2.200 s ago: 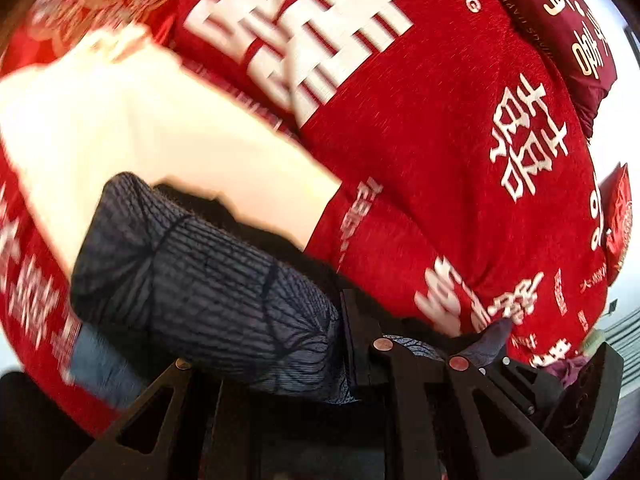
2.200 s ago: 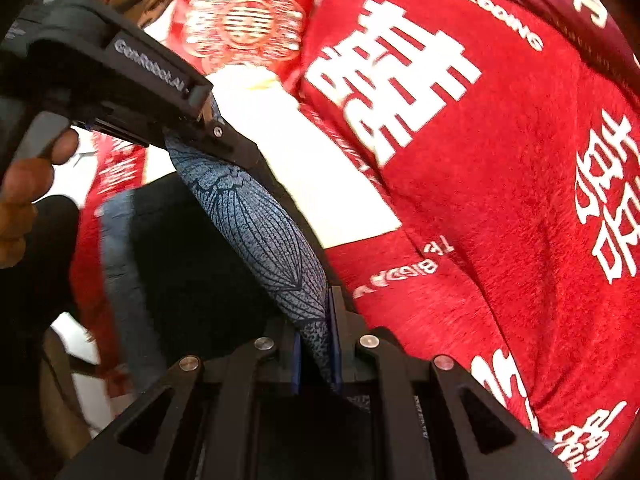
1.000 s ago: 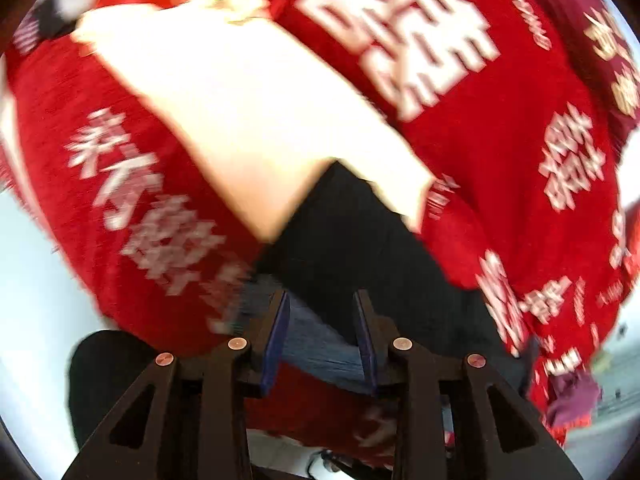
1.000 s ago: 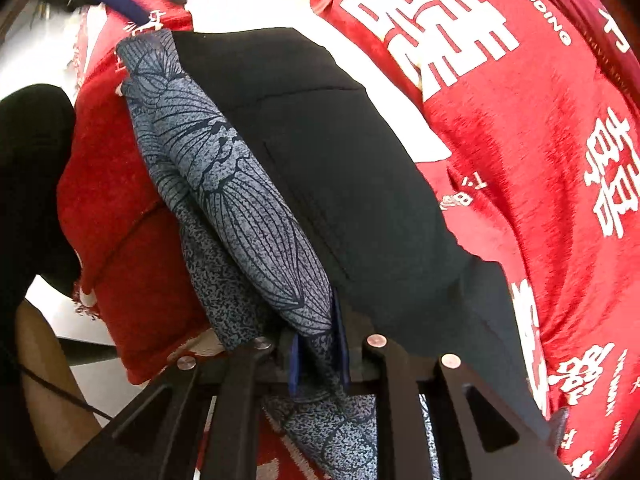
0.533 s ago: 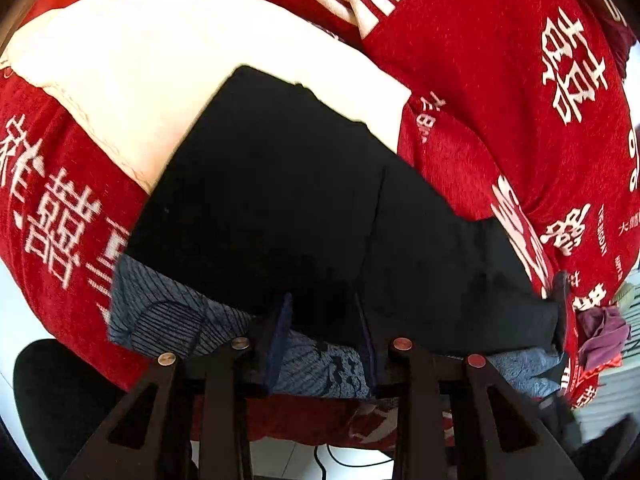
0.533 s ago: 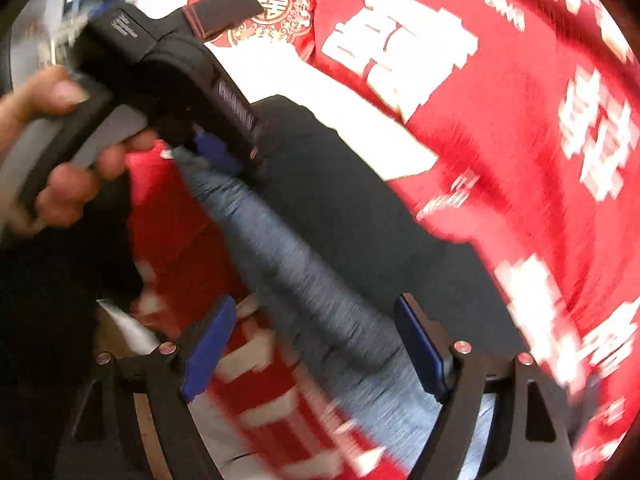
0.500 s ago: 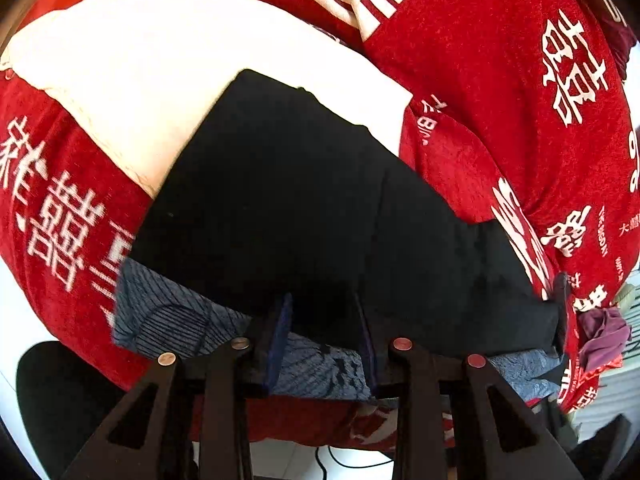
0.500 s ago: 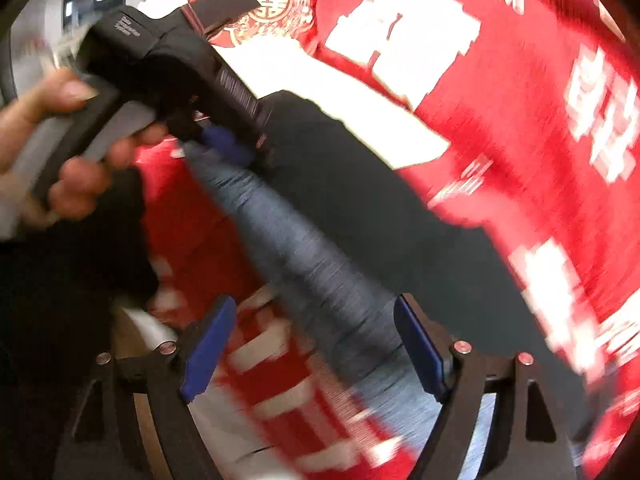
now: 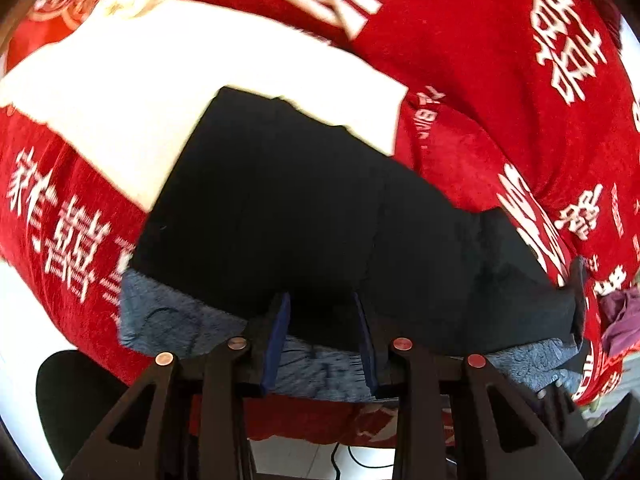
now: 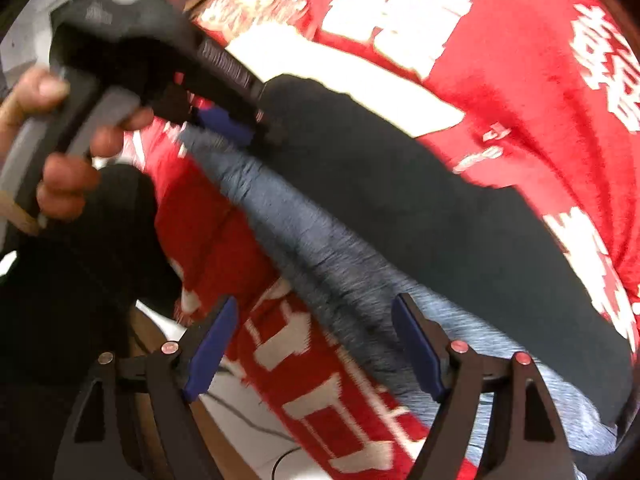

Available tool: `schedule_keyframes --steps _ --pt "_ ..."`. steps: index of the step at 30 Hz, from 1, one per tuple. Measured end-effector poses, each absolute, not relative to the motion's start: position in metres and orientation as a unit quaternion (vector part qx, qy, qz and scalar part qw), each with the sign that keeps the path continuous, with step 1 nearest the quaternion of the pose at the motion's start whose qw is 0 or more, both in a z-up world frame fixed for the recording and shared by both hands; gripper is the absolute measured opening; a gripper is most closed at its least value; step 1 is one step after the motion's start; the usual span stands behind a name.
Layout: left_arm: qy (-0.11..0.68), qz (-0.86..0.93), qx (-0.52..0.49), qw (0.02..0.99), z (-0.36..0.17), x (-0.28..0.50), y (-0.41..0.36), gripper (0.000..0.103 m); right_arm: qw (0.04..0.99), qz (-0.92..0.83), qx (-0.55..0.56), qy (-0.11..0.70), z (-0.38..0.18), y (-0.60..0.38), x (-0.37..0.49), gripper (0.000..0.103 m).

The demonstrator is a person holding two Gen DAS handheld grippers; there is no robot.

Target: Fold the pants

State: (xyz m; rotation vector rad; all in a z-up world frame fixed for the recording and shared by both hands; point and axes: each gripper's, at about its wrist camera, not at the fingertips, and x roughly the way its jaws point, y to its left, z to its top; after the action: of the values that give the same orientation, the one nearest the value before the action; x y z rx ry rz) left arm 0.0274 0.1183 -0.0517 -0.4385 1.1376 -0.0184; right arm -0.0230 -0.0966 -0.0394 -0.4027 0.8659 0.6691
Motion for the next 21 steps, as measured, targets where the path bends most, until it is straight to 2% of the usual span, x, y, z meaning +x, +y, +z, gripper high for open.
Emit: schedule_keyframes --steps 5,6,7,9,16,21 --pt "0.552 -0.044 -0.168 0.815 -0.06 0.03 0.075 0.033 0.869 0.234 -0.136 0.414 -0.021 -0.143 -0.012 0.082" --pt "0.558 -0.044 -0.162 0.813 -0.065 0.031 0.069 0.036 0.877 0.211 -0.123 0.414 -0.018 -0.157 -0.009 0.082" --pt "0.556 -0.043 -0.157 0.815 -0.066 0.03 0.066 0.047 0.886 0.182 -0.108 0.412 -0.014 -0.173 -0.006 0.082" --pt "0.547 -0.059 -0.159 0.82 -0.066 0.027 0.063 0.057 0.905 0.121 -0.085 0.399 -0.006 -0.206 0.004 0.082" --pt "0.554 -0.059 -0.158 0.815 -0.059 0.028 0.052 0.057 0.908 -0.144 0.054 0.389 0.012 -0.374 0.025 0.083" --pt "0.564 -0.049 -0.088 0.819 -0.06 0.03 0.026 0.057 0.889 -0.199 0.098 0.401 0.007 -0.436 0.031 0.085"
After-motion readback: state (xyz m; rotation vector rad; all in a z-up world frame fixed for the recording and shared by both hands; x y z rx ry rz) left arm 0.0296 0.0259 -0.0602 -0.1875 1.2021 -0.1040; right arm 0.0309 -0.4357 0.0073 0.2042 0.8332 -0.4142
